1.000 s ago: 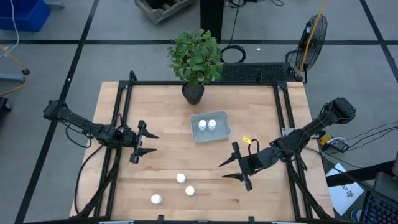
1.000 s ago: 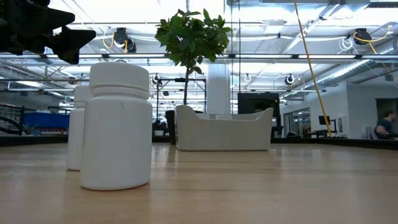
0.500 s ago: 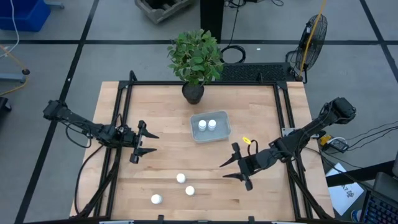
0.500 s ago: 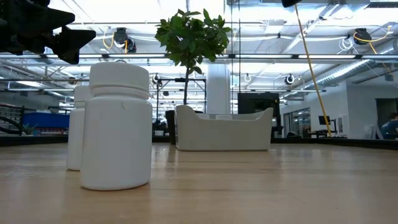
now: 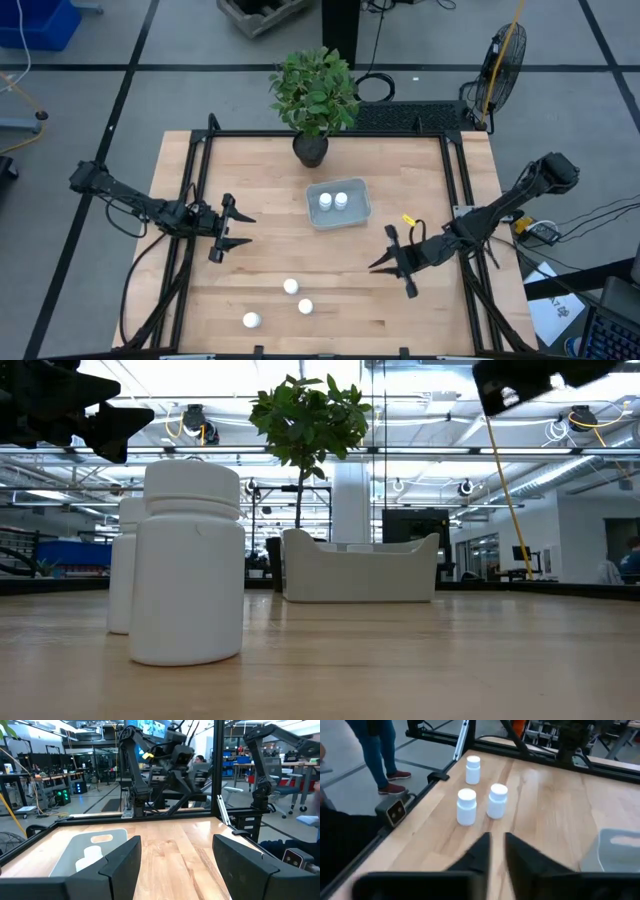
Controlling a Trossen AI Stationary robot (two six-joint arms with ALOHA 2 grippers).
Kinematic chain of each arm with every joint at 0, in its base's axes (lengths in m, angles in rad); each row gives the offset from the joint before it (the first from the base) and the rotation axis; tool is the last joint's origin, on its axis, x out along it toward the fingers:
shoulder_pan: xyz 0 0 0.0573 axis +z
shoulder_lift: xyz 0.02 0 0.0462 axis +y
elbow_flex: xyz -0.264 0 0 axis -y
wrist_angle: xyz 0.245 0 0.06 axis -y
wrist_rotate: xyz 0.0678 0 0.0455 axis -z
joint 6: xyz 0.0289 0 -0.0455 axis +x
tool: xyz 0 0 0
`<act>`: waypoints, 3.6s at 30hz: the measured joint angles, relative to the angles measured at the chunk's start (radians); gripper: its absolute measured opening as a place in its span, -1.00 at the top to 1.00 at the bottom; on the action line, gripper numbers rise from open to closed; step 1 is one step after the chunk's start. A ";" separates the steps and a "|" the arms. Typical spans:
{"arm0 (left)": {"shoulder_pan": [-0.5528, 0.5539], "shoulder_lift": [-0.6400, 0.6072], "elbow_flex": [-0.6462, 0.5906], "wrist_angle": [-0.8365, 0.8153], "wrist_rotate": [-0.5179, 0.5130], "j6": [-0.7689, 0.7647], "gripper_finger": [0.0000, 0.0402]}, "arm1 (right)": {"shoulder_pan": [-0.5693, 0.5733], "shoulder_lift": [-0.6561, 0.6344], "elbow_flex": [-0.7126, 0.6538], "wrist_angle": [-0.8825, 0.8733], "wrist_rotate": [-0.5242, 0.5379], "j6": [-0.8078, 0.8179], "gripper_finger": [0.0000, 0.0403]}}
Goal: Pick and place pill bottles into a basket
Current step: Put the white pill bottle into the gray bin
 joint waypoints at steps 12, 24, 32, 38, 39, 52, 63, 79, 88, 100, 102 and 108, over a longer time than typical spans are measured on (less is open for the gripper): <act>0.000 0.000 0.000 0.000 0.000 0.000 -0.25 | 0.000 -0.381 -0.273 0.002 -0.011 0.034 0.98; 0.000 0.000 0.000 0.000 0.000 0.000 -0.25 | -0.003 -0.795 -0.456 -0.045 -0.157 0.080 1.00; 0.000 0.000 0.000 0.000 -0.015 -0.001 -0.25 | -0.003 -0.999 -0.508 -0.176 -0.158 0.091 1.00; 0.000 0.000 0.000 0.045 -0.013 -0.032 -0.25 | -0.003 -1.069 -0.509 -0.282 -0.158 0.081 1.00; 0.000 0.000 0.000 0.059 -0.008 -0.043 -0.25 | -0.003 -1.076 -0.509 -0.293 -0.156 0.069 1.00; 0.000 0.000 0.000 0.106 -0.087 -0.328 -0.25 | -0.030 -1.150 -0.509 -0.324 -0.158 0.081 1.00; -0.001 0.047 0.000 0.082 -0.048 -0.194 -0.25 | -0.144 -1.150 -0.482 -0.328 -0.297 0.082 1.00; -0.001 0.379 0.000 0.236 -0.156 -0.395 -0.25 | -0.287 -1.135 -0.595 -0.191 -0.488 0.090 1.00; -0.015 0.591 0.084 0.322 -0.157 -0.420 -0.25 | -0.300 -1.102 -0.607 -0.207 -0.272 0.127 1.00; -0.184 0.909 0.493 -0.028 -0.169 -0.306 -0.25 | -0.300 -1.094 -0.608 -0.199 -0.262 0.132 1.00; -0.216 0.946 0.514 -0.056 -0.209 -0.341 -0.25 | -0.300 -1.094 -0.608 -0.198 -0.261 0.132 1.00; -0.283 1.081 0.561 -0.046 -0.286 -0.379 -0.25 | -0.300 -1.094 -0.609 -0.198 -0.260 0.132 1.00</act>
